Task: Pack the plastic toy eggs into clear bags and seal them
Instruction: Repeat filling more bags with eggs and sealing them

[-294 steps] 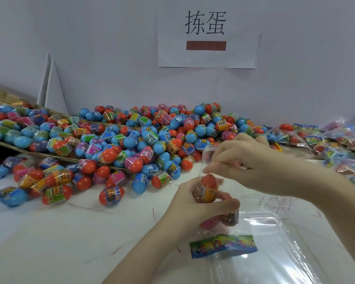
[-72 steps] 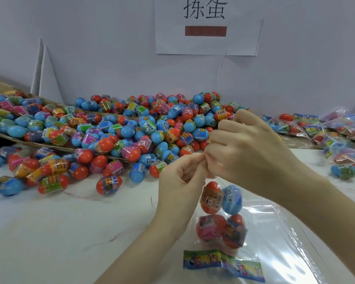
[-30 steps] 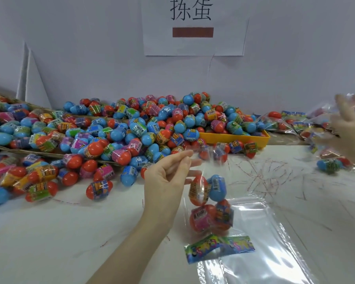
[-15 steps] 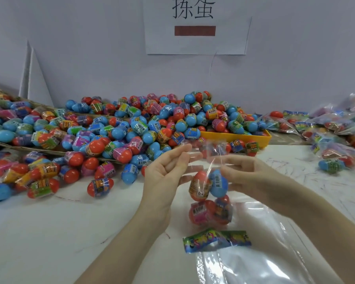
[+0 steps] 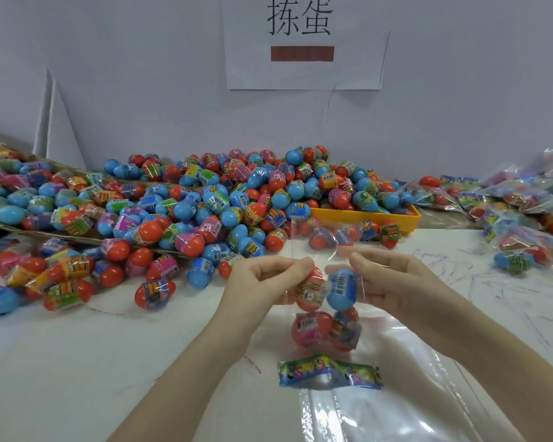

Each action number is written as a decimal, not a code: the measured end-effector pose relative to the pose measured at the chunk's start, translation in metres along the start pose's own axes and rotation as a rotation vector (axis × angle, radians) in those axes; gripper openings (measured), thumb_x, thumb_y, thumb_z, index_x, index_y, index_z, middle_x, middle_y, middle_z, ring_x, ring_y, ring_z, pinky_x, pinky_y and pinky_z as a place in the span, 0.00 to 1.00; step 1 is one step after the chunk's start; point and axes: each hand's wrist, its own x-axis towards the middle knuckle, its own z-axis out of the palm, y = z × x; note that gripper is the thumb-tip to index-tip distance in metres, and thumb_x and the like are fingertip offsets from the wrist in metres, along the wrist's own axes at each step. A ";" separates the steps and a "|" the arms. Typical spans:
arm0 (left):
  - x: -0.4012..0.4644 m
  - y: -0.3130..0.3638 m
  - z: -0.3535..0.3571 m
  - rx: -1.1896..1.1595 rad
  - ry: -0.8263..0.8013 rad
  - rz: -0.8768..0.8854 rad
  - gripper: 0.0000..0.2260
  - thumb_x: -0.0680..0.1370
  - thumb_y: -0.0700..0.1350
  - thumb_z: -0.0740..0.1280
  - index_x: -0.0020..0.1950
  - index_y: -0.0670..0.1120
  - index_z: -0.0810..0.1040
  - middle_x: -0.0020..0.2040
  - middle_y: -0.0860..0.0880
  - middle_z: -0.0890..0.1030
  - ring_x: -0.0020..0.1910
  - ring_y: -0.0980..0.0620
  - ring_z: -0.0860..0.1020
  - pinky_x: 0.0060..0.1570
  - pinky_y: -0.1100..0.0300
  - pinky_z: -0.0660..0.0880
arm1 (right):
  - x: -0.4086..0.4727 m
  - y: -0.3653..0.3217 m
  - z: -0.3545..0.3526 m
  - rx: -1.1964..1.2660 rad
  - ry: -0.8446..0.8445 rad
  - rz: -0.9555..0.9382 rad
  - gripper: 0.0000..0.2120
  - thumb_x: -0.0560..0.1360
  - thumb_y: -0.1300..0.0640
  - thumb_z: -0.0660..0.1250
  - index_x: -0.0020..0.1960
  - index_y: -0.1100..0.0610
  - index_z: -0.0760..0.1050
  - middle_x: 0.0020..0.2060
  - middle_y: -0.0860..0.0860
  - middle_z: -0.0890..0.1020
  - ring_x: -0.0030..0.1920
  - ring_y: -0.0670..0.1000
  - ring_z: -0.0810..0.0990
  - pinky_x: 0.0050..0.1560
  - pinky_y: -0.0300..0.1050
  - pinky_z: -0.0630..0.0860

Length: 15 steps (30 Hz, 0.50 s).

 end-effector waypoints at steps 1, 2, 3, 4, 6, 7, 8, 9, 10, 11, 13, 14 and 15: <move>0.000 0.000 0.000 -0.009 0.010 -0.004 0.11 0.62 0.53 0.70 0.38 0.48 0.85 0.35 0.49 0.84 0.34 0.57 0.80 0.36 0.67 0.77 | 0.000 0.000 -0.001 -0.007 0.035 0.000 0.27 0.60 0.46 0.69 0.56 0.57 0.77 0.45 0.53 0.85 0.45 0.51 0.83 0.42 0.37 0.79; 0.000 0.000 0.000 -0.012 0.015 -0.007 0.11 0.62 0.53 0.70 0.37 0.48 0.85 0.35 0.50 0.84 0.34 0.57 0.80 0.36 0.68 0.77 | -0.001 0.001 -0.001 -0.012 0.066 -0.004 0.28 0.59 0.46 0.70 0.55 0.58 0.77 0.43 0.54 0.85 0.43 0.50 0.84 0.42 0.38 0.79; 0.000 0.001 0.000 -0.014 0.017 -0.009 0.10 0.62 0.53 0.70 0.37 0.48 0.85 0.35 0.50 0.84 0.34 0.58 0.80 0.35 0.68 0.77 | -0.001 0.001 -0.002 -0.015 0.094 -0.015 0.27 0.58 0.46 0.71 0.54 0.58 0.78 0.42 0.54 0.85 0.42 0.50 0.84 0.43 0.39 0.80; 0.000 0.001 -0.001 -0.016 0.019 -0.011 0.10 0.62 0.53 0.70 0.36 0.49 0.85 0.35 0.50 0.84 0.33 0.58 0.80 0.35 0.68 0.76 | -0.001 0.001 -0.002 -0.018 0.125 -0.034 0.25 0.59 0.48 0.71 0.53 0.58 0.78 0.41 0.54 0.85 0.41 0.50 0.83 0.43 0.39 0.80; 0.000 0.001 0.000 -0.021 0.027 -0.015 0.09 0.62 0.52 0.70 0.36 0.49 0.85 0.35 0.50 0.84 0.32 0.59 0.80 0.33 0.69 0.76 | -0.001 0.001 -0.001 -0.033 0.191 -0.081 0.20 0.60 0.51 0.70 0.50 0.57 0.80 0.40 0.53 0.85 0.40 0.49 0.83 0.42 0.37 0.80; 0.000 0.002 -0.001 -0.020 0.029 -0.017 0.09 0.63 0.52 0.70 0.36 0.49 0.85 0.35 0.50 0.84 0.32 0.59 0.80 0.33 0.69 0.75 | -0.001 0.001 0.000 -0.040 0.212 -0.105 0.17 0.61 0.52 0.70 0.48 0.57 0.80 0.39 0.53 0.85 0.40 0.49 0.83 0.40 0.36 0.79; 0.000 0.002 -0.001 -0.018 0.029 -0.019 0.08 0.63 0.52 0.70 0.36 0.49 0.85 0.35 0.50 0.84 0.32 0.59 0.80 0.33 0.69 0.75 | -0.001 0.000 0.001 -0.045 0.221 -0.130 0.14 0.62 0.53 0.70 0.46 0.56 0.81 0.38 0.53 0.85 0.39 0.48 0.83 0.38 0.35 0.79; 0.000 0.002 -0.001 -0.017 0.027 -0.022 0.08 0.64 0.52 0.70 0.36 0.49 0.85 0.35 0.50 0.84 0.32 0.59 0.80 0.33 0.69 0.75 | -0.002 0.000 0.002 -0.050 0.225 -0.155 0.11 0.63 0.54 0.70 0.44 0.56 0.81 0.37 0.53 0.85 0.38 0.47 0.83 0.37 0.34 0.78; 0.000 0.002 -0.001 -0.015 0.024 -0.024 0.08 0.64 0.51 0.69 0.36 0.49 0.85 0.35 0.50 0.84 0.32 0.59 0.80 0.33 0.69 0.75 | -0.002 0.000 0.003 -0.057 0.226 -0.178 0.07 0.65 0.57 0.69 0.43 0.56 0.82 0.37 0.53 0.85 0.37 0.47 0.83 0.36 0.34 0.78; -0.001 0.002 -0.001 -0.010 0.020 -0.024 0.08 0.65 0.51 0.69 0.36 0.50 0.85 0.35 0.50 0.85 0.32 0.59 0.80 0.33 0.69 0.75 | -0.003 0.000 0.004 -0.065 0.227 -0.194 0.05 0.67 0.59 0.69 0.42 0.57 0.82 0.36 0.53 0.85 0.38 0.47 0.83 0.36 0.33 0.77; -0.001 0.002 -0.002 0.008 0.013 -0.022 0.08 0.66 0.52 0.68 0.36 0.51 0.85 0.36 0.50 0.85 0.33 0.58 0.80 0.36 0.67 0.77 | -0.003 -0.001 0.005 -0.064 0.224 -0.203 0.06 0.69 0.60 0.68 0.43 0.58 0.82 0.36 0.53 0.85 0.38 0.47 0.83 0.35 0.32 0.76; -0.001 0.002 -0.002 0.015 0.011 -0.023 0.08 0.66 0.52 0.68 0.36 0.52 0.85 0.36 0.50 0.85 0.34 0.58 0.80 0.37 0.66 0.78 | -0.004 -0.001 0.005 -0.059 0.222 -0.200 0.07 0.67 0.58 0.68 0.43 0.59 0.82 0.36 0.53 0.85 0.37 0.47 0.84 0.35 0.32 0.76; 0.000 0.003 -0.003 0.014 0.013 -0.026 0.09 0.66 0.53 0.68 0.36 0.51 0.85 0.37 0.50 0.85 0.34 0.58 0.81 0.37 0.66 0.78 | -0.003 -0.001 0.004 -0.057 0.221 -0.194 0.09 0.66 0.56 0.68 0.43 0.58 0.82 0.36 0.52 0.85 0.37 0.47 0.84 0.35 0.32 0.76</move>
